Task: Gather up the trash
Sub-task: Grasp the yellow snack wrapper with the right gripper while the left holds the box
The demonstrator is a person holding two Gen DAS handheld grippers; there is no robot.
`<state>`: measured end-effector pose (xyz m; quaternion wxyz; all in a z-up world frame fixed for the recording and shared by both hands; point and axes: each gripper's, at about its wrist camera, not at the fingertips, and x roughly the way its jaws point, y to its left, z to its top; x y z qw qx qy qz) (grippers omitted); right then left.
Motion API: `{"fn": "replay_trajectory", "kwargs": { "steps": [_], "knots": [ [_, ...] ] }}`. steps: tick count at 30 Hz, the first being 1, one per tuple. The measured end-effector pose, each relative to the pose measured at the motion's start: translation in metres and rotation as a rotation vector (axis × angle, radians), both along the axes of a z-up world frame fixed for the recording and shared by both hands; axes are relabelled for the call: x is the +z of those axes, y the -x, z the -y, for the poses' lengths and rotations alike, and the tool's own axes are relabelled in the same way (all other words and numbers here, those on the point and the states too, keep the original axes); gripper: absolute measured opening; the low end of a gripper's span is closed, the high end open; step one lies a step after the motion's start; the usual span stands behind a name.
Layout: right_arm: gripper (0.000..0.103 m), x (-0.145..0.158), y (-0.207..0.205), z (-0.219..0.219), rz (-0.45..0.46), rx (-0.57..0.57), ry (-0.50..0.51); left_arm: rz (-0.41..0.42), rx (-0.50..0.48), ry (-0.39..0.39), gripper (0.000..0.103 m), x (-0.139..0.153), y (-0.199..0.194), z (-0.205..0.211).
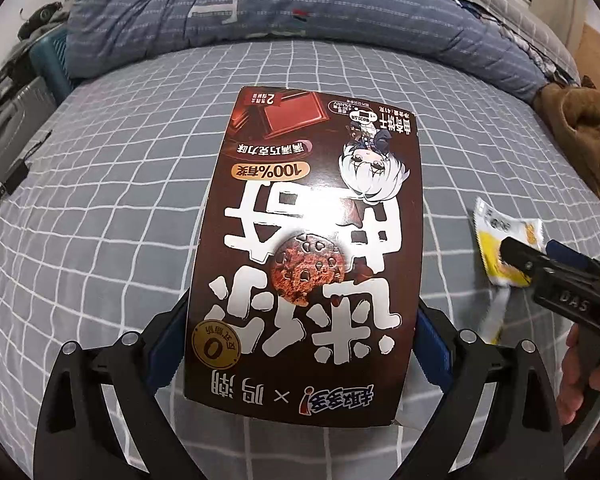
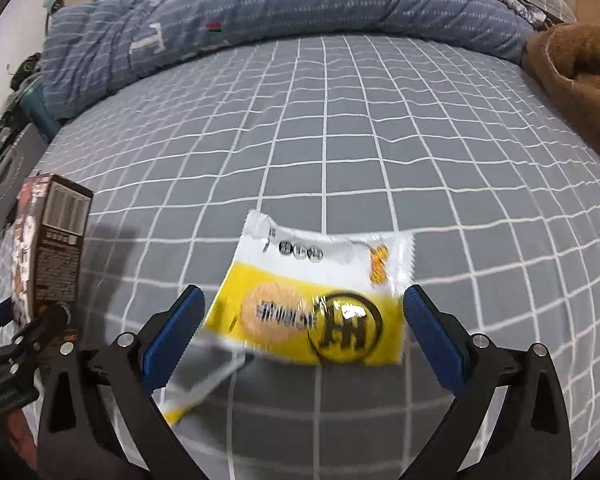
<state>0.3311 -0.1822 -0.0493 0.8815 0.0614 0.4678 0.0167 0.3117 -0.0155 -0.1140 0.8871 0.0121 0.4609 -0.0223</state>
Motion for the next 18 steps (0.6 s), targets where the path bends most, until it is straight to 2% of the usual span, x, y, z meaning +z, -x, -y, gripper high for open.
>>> {"fn": "replay_trajectory", "kwargs": {
  "steps": [2, 4, 6, 8, 10, 11, 13, 15, 17, 18],
  "knots": [
    [0.095, -0.006, -0.008, -0.003, -0.018, 0.004, 0.001, 0.004, 0.003, -0.004, 0.092, 0.001, -0.003, -0.001],
    [0.089, -0.013, -0.015, -0.007, -0.042, 0.009, 0.012, 0.009, 0.004, -0.008, 0.092, 0.004, -0.002, -0.003],
    [0.075, -0.017, -0.020, -0.009, -0.046, 0.003, 0.050, 0.010, 0.003, -0.004, 0.092, 0.002, 0.000, -0.003],
    [0.070, -0.018, -0.021, -0.009, -0.045, 0.012, 0.044, 0.012, 0.002, 0.002, 0.092, 0.001, 0.004, -0.002],
    [0.059, -0.018, -0.021, -0.008, -0.049, 0.020, 0.027, 0.016, 0.001, 0.003, 0.092, 0.002, 0.006, -0.002],
    [0.048, -0.017, -0.019, -0.008, -0.050, 0.024, 0.026, 0.018, 0.003, 0.004, 0.092, 0.002, 0.007, -0.002],
    [0.033, -0.017, -0.019, -0.007, -0.058, 0.042, -0.003, 0.024, 0.007, 0.008, 0.092, 0.003, 0.009, -0.004],
    [0.014, -0.017, -0.021, -0.007, -0.063, 0.053, -0.021, 0.029, 0.010, 0.009, 0.092, 0.003, 0.011, -0.004],
    [0.004, -0.016, -0.021, -0.006, -0.061, 0.062, -0.029, 0.031, 0.012, 0.010, 0.092, 0.003, 0.012, -0.005],
    [0.002, -0.016, -0.020, -0.007, -0.057, 0.065, -0.023, 0.032, 0.015, 0.011, 0.092, 0.003, 0.012, -0.005]
  ]
}}
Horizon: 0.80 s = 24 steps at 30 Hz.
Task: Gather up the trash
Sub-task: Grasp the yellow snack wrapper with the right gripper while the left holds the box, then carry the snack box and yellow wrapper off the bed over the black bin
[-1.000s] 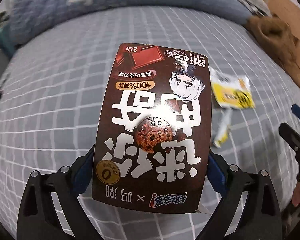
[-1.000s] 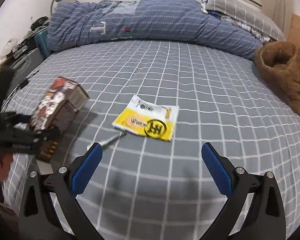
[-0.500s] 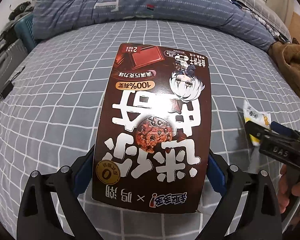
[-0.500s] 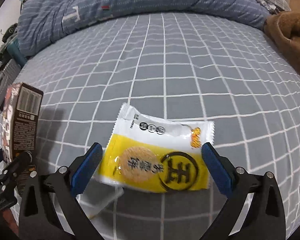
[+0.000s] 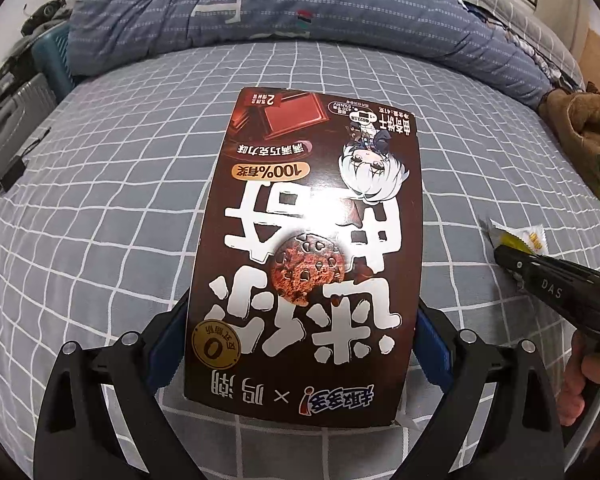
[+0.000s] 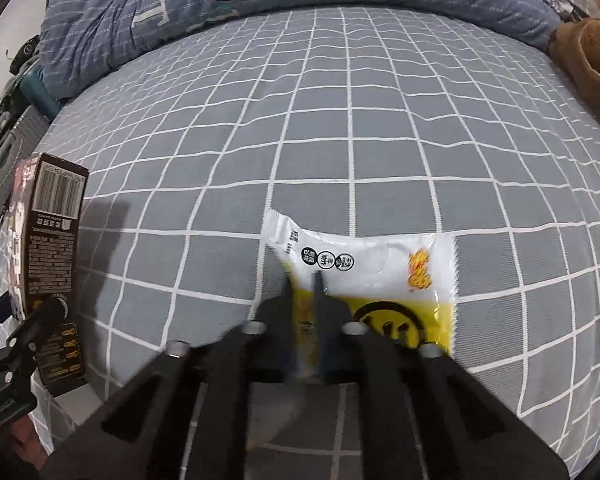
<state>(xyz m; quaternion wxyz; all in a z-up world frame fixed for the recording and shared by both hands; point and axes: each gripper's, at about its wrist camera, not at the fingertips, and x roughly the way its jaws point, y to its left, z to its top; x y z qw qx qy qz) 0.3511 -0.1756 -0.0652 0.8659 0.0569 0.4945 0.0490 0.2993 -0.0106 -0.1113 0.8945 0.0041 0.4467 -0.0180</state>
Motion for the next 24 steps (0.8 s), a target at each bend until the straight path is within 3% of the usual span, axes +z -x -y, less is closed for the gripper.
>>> {"fn": "replay_trajectory", "kwargs": {
  "steps": [13, 24],
  "knots": [
    [0.001, 0.036, 0.042, 0.007, 0.113, 0.012, -0.001, 0.035, 0.032, 0.015, 0.092, 0.015, 0.028, 0.000],
    [0.001, 0.073, 0.112, 0.015, 0.191, 0.022, 0.026, 0.075, 0.043, 0.020, 0.092, 0.044, 0.086, 0.010]
  ]
}}
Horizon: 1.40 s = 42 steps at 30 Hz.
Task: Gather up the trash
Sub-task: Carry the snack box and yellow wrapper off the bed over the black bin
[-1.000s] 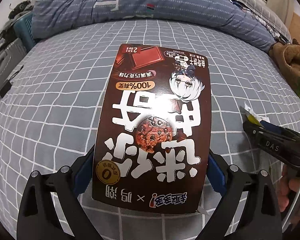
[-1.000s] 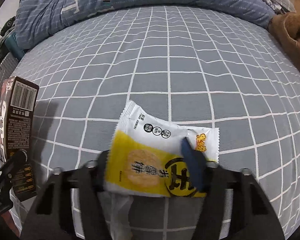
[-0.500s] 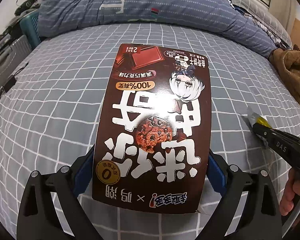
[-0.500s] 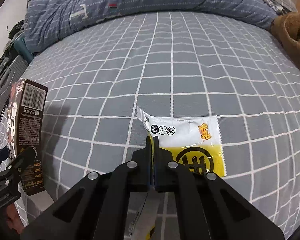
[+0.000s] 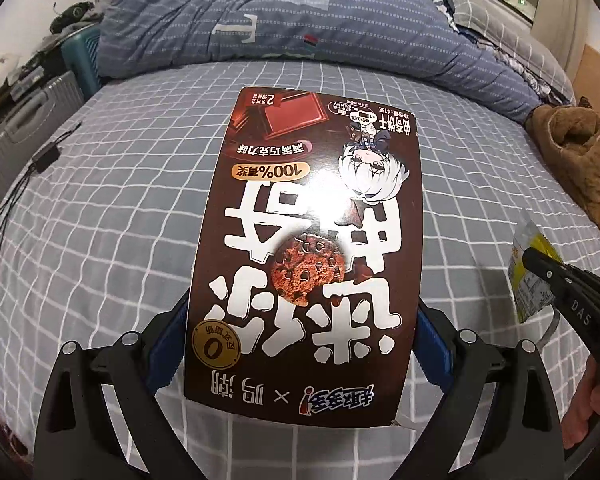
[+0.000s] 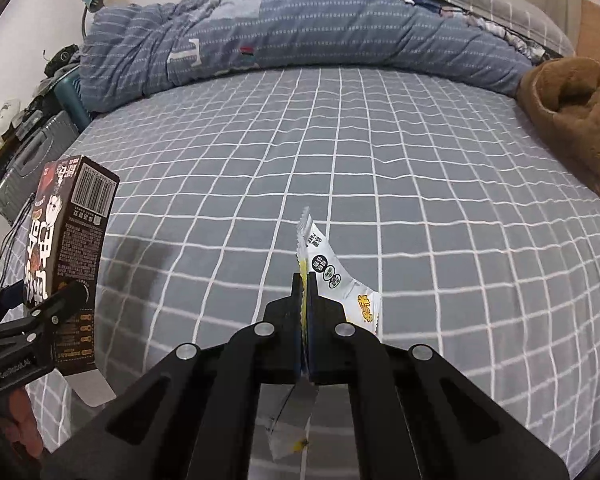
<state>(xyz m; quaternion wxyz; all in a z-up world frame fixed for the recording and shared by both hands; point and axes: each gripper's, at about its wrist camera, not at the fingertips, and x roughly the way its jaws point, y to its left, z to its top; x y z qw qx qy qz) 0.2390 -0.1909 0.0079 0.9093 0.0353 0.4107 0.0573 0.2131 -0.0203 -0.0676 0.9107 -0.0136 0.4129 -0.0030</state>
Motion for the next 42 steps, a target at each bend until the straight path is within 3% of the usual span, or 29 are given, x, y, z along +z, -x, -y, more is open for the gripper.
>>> {"fn": "replay_trajectory", "kwargs": {
  "steps": [22, 42],
  "knots": [
    [0.001, 0.043, 0.152, 0.002, 0.011, -0.035, -0.025, 0.007, 0.001, 0.068, 0.092, 0.023, 0.138, -0.002],
    [0.001, 0.064, 0.261, -0.001, 0.050, -0.036, -0.030, 0.030, -0.023, 0.057, 0.092, 0.029, 0.236, 0.001]
  ]
}}
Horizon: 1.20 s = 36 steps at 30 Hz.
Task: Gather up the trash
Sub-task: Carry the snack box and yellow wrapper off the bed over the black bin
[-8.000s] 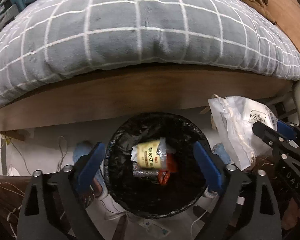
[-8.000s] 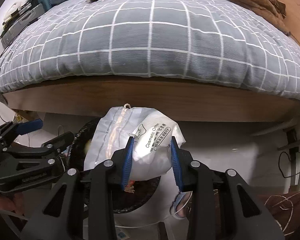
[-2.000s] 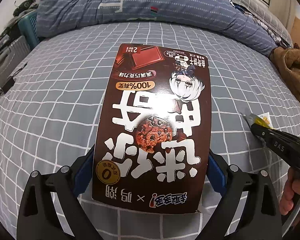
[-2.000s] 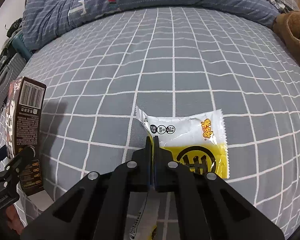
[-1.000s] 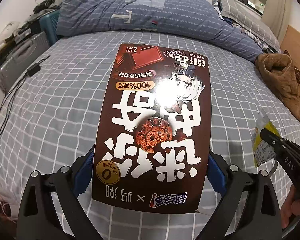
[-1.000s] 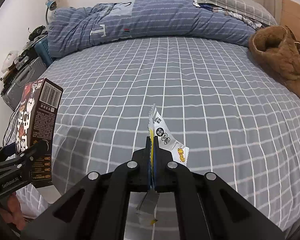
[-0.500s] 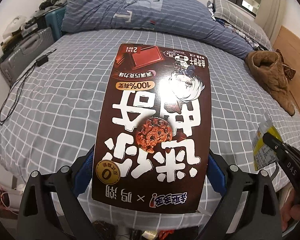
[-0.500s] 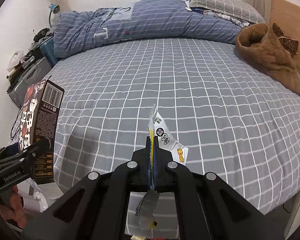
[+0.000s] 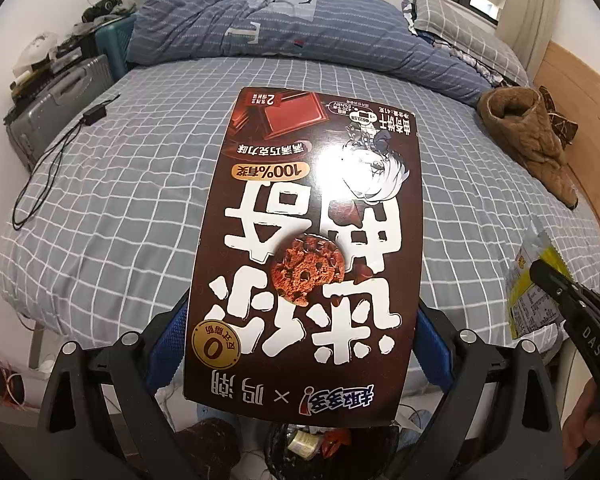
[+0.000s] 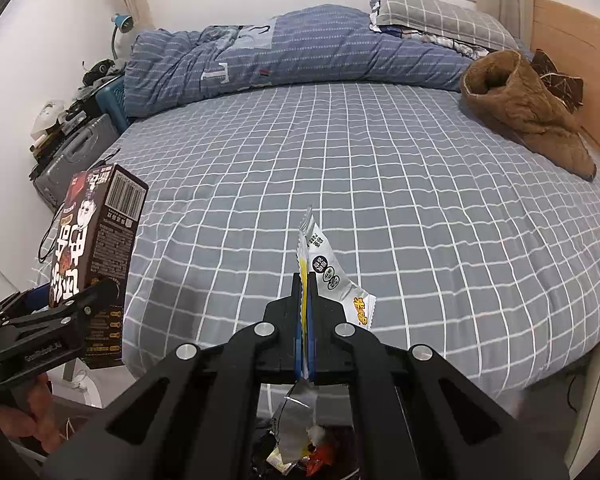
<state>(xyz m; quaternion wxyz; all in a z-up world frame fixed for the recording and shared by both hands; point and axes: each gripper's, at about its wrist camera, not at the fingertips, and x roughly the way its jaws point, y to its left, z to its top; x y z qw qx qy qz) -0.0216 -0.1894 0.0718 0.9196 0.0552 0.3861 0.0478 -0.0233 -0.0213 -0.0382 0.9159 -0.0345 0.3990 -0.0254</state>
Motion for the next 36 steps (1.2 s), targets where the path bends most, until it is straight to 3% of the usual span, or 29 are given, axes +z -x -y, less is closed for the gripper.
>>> {"fn": "replay_trajectory", "kwargs": {
  "steps": [12, 36],
  "knots": [
    [0.001, -0.006, 0.045, 0.000, 0.002, -0.003, -0.002, 0.028, -0.013, 0.001, 0.092, -0.003, 0.045, 0.007],
    [0.001, -0.035, 0.135, -0.005, 0.003, 0.011, -0.006, 0.018, -0.029, 0.002, 0.092, -0.053, 0.144, 0.014]
  ]
}}
